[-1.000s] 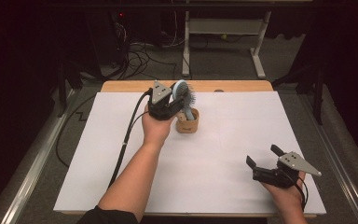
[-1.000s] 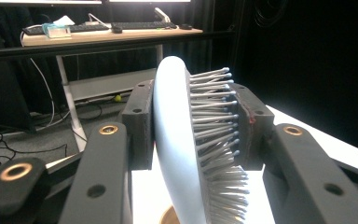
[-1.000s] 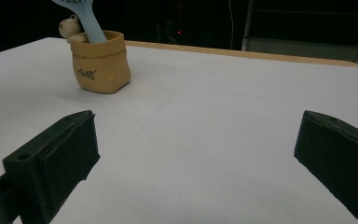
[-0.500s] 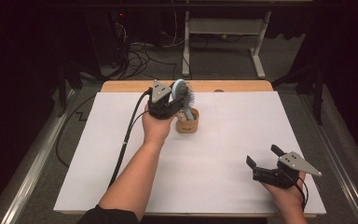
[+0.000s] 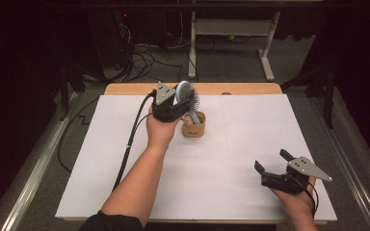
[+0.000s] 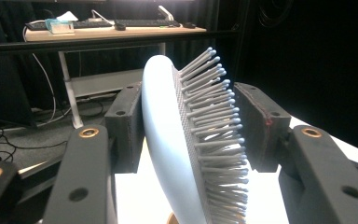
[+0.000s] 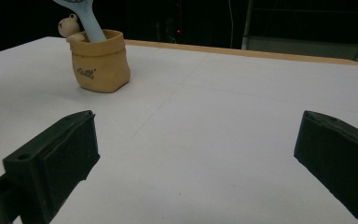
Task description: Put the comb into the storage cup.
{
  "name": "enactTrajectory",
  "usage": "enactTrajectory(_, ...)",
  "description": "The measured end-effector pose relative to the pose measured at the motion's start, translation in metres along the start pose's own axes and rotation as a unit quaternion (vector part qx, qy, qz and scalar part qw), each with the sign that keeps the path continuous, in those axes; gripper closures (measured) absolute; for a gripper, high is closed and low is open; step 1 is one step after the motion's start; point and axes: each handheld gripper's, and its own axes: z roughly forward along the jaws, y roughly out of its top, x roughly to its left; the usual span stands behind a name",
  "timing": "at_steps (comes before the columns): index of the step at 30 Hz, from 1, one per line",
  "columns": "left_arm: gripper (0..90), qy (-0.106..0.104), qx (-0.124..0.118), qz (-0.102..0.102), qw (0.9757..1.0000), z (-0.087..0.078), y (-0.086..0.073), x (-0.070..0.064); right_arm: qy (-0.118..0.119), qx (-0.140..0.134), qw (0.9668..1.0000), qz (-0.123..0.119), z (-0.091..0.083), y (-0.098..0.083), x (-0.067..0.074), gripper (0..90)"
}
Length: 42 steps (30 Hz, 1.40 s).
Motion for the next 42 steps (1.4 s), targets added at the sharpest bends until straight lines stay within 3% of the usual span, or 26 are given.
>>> enactTrajectory(42,23.4,-0.015,0.027,-0.002,0.9995,0.0031,-0.0033,0.0093,0.002,-0.001,1.0,0.003,-0.0002,0.0002,0.0002,0.4)
